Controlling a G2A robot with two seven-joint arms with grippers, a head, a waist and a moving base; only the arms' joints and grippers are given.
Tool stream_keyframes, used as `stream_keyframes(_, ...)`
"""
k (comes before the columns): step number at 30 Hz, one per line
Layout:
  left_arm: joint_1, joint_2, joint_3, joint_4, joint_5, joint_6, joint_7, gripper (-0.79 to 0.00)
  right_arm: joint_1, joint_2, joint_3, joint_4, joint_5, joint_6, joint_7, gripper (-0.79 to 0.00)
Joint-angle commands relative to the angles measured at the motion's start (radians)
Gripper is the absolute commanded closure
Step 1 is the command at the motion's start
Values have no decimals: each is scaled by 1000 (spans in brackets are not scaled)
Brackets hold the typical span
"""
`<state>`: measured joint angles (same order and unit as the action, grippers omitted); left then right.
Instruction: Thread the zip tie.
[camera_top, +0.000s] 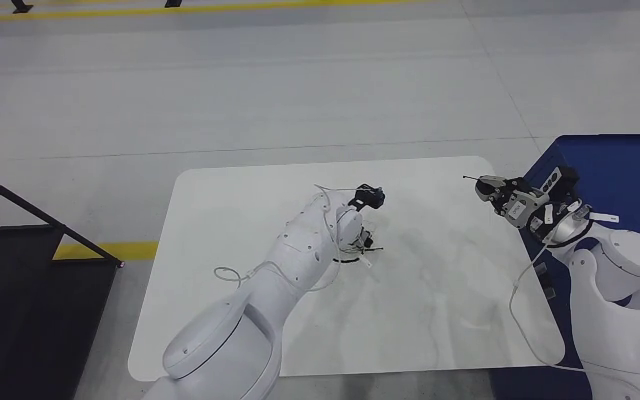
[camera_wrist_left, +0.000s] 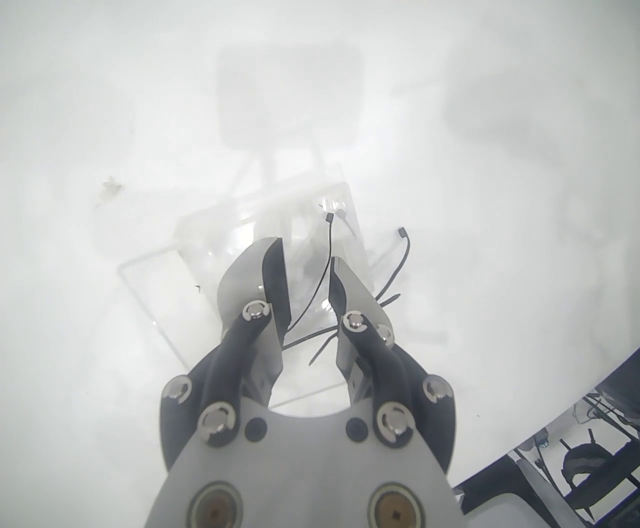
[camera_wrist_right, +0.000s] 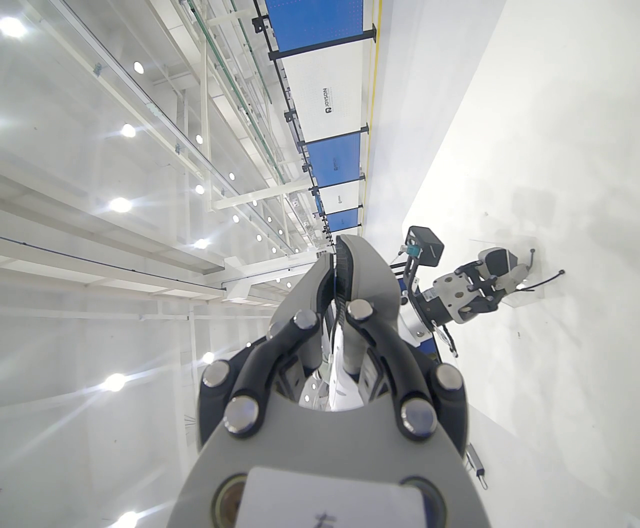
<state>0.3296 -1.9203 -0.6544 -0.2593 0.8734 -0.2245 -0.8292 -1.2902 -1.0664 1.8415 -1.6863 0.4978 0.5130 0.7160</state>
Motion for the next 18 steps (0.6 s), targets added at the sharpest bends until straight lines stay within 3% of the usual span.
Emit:
stream_keyframes(1, 1, -2, 7, -1, 14, -22, 4, -160, 0, 0, 0, 0, 0, 0, 0, 0)
stream_keyframes(18, 3, -10, 18, 28, 45, -116, 0, -194, 0, 0, 0, 0, 0, 0, 0, 0)
